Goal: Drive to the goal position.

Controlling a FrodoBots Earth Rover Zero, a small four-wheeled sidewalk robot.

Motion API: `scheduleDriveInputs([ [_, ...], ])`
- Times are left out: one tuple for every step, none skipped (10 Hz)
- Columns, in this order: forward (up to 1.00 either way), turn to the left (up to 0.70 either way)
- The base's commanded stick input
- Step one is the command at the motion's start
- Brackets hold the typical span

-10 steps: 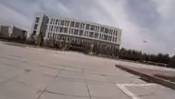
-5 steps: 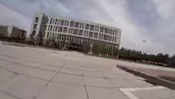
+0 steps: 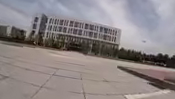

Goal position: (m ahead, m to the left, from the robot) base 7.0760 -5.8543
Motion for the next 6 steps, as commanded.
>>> scheduleDriveInputs([
  [0.70,0.00],
  [0.70,0.00],
  [0.70,0.00],
  [0.70,0.00],
  [0.70,0.00],
  [0.70,0.00],
])
